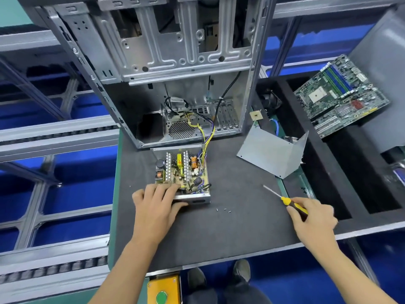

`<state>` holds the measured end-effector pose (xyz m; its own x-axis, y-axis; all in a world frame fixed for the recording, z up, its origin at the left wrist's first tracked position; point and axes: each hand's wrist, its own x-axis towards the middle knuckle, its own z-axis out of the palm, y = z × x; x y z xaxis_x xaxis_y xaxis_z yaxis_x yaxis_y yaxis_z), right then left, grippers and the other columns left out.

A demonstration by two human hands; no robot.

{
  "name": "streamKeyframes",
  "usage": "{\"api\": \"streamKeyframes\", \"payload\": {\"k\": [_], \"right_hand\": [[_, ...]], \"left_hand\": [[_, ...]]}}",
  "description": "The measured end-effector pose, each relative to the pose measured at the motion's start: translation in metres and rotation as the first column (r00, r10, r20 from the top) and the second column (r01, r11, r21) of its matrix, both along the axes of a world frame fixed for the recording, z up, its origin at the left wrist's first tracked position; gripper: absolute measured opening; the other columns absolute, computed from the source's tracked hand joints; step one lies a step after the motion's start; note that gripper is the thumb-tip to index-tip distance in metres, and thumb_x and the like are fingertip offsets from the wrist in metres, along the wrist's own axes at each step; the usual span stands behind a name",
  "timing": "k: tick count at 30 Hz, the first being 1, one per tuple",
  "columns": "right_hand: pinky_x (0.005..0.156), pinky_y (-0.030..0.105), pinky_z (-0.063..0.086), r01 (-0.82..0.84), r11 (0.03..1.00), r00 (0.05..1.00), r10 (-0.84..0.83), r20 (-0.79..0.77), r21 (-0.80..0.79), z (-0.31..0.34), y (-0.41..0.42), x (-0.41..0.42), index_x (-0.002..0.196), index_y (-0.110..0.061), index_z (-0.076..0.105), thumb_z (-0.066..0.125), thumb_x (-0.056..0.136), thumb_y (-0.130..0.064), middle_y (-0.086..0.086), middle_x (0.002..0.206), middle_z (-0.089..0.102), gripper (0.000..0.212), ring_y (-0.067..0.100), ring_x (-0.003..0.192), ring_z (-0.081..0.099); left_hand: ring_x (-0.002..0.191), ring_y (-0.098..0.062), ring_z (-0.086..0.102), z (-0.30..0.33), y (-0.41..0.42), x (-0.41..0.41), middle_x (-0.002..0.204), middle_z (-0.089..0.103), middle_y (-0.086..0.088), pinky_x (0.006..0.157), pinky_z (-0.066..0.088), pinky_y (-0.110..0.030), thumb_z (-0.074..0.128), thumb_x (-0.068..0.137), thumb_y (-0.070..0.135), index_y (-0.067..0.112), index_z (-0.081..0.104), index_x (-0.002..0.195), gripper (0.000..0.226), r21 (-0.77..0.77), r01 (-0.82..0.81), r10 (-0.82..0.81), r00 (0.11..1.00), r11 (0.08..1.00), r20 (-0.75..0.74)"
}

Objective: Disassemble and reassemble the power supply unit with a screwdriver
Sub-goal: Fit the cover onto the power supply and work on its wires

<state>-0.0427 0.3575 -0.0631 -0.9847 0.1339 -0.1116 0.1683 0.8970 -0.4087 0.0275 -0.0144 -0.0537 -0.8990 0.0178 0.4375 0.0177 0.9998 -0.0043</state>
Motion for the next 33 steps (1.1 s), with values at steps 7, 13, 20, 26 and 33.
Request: {"api": "streamKeyframes", "payload": {"k": [7,13,20,26,33], "right_hand": [[0.084,0.051,0.036,0.075,0.996,0.987,-0.067,-0.144,0.047,0.004,-0.011,-0.004,0.111,-0.017,0.070,0.079,0.083,-0.026,0.011,0.115,0.055,0.031,0.040,0.102,0.042],[0.090,0.033,0.042,0.237,0.763,0.873,-0.439,-0.213,-0.601,0.045,-0.041,-0.041,0.127,-0.026,0.049,0.059,0.084,-0.061,-0.009,0.117,0.044,0.057,0.019,0.106,0.051],[0.093,0.037,0.045,0.659,0.338,0.752,-0.290,0.592,-0.672,0.057,-0.019,-0.133,0.147,-0.023,0.039,0.053,0.077,-0.078,0.010,0.126,0.056,0.090,0.026,0.110,0.057],[0.066,0.030,0.042,0.590,0.347,0.792,-0.073,0.606,-0.729,0.039,-0.007,-0.142,0.112,-0.026,0.065,0.059,0.089,-0.058,-0.001,0.074,0.074,0.040,0.012,0.059,0.069],[0.094,0.038,0.048,0.496,0.363,0.862,-0.093,0.499,-0.789,0.026,-0.005,-0.150,0.128,-0.022,0.061,0.062,0.092,-0.046,0.006,0.116,0.072,0.043,0.025,0.106,0.067]], "left_hand": [[0.083,-0.021,0.056,0.018,0.005,-0.009,0.087,0.066,0.009,0.079,0.028,-0.038,0.058,0.084,0.073,0.021,0.073,0.099,0.056,0.102,0.077,-0.069,0.994,0.992,-0.082],[0.093,-0.030,0.060,0.068,0.029,-0.098,0.095,0.068,0.001,0.086,0.032,-0.042,0.060,0.081,0.069,0.017,0.061,0.116,0.062,0.217,-0.233,0.211,0.970,0.948,0.122],[0.106,-0.031,0.061,0.061,0.048,-0.186,0.115,0.064,-0.006,0.093,0.041,-0.044,0.062,0.082,0.060,0.016,0.049,0.116,0.058,0.021,-0.416,0.289,0.667,0.909,0.686],[0.087,-0.030,0.050,0.054,0.038,-0.210,0.097,0.052,0.000,0.073,0.041,-0.037,0.060,0.076,0.044,0.014,0.048,0.088,0.034,0.079,-0.545,0.267,0.525,0.835,0.808],[0.079,-0.028,0.063,0.057,0.023,-0.233,0.096,0.065,-0.010,0.070,0.050,-0.032,0.073,0.074,0.039,0.008,0.061,0.093,0.038,0.141,-0.579,0.143,0.417,0.803,0.898]]}}
